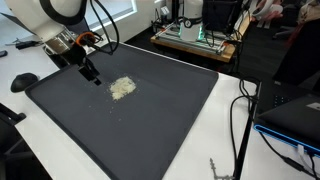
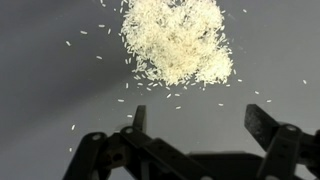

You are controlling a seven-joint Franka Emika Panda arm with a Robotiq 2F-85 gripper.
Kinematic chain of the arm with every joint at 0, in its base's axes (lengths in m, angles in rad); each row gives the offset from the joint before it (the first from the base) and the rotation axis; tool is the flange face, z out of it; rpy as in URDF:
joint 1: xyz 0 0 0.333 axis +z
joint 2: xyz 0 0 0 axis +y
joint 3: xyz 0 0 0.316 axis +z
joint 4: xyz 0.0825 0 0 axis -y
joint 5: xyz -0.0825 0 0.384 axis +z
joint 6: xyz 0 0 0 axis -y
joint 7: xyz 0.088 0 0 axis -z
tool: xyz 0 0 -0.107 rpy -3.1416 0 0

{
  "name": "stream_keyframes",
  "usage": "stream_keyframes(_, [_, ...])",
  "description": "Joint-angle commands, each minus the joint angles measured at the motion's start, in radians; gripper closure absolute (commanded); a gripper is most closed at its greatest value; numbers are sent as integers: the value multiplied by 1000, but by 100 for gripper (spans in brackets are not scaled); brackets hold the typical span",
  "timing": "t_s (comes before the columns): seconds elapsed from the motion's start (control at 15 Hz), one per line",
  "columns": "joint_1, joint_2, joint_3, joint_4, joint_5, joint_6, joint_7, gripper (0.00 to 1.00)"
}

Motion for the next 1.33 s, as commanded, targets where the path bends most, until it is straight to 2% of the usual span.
stream_keyframes(0.0, [-66,-89,43,-184,122,138,-101,0])
stream_keyframes(0.6, [-141,-317,77,-617,327,514,-328,0])
stream_keyframes(0.87, [-146,-451,85,-817,402,629,-439,0])
stream_keyframes(1.07, [-150,-558,94,-976,510,701,-559,0])
stream_keyframes(1.27, [-120,-663,79,-1123,614,754,-646,0])
